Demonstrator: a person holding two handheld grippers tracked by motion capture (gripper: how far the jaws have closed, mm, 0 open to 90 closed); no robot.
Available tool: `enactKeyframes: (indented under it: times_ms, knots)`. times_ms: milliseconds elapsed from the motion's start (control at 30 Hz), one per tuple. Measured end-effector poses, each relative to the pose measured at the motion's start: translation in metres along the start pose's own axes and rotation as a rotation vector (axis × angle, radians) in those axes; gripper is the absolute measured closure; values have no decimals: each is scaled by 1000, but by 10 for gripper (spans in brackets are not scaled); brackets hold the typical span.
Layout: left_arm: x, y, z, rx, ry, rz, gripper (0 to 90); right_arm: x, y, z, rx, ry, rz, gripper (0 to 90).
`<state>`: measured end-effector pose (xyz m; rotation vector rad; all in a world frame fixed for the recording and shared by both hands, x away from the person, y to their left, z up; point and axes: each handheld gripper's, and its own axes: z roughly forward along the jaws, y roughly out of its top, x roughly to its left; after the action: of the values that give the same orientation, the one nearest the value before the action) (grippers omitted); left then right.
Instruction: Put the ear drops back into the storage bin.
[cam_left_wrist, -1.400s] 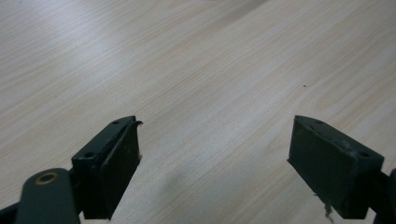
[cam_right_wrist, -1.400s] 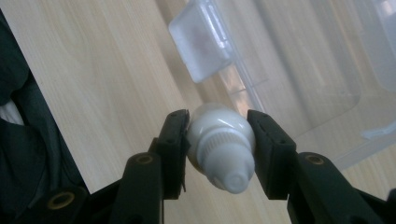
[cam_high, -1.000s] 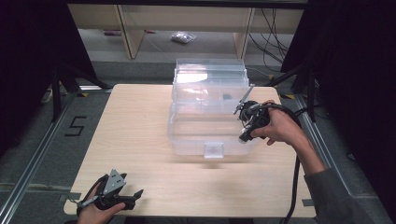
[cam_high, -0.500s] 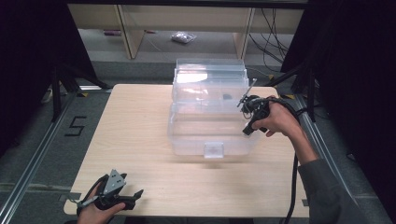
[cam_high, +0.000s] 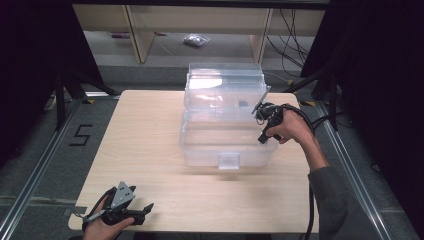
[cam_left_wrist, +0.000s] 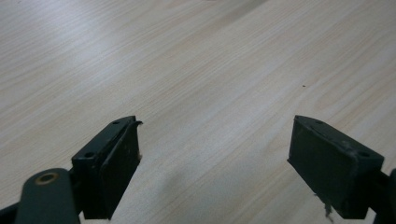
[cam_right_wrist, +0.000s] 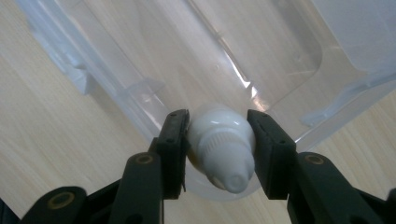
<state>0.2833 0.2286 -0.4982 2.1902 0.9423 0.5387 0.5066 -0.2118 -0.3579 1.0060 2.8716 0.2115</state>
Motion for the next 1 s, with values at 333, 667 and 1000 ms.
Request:
enactKeyframes:
  times_ms: [333, 667, 1000]
  knots:
    - [1, 0, 0, 6, -2, 7, 158, -11, 4, 22, 11, 10, 34, 602]
    - [-2, 0, 2, -20, 12, -25, 159, -15, 3, 40, 47, 10, 39, 602]
    - [0, 0, 1, -3, -4, -7, 158, -18, 2, 59, 72, 24, 40, 602]
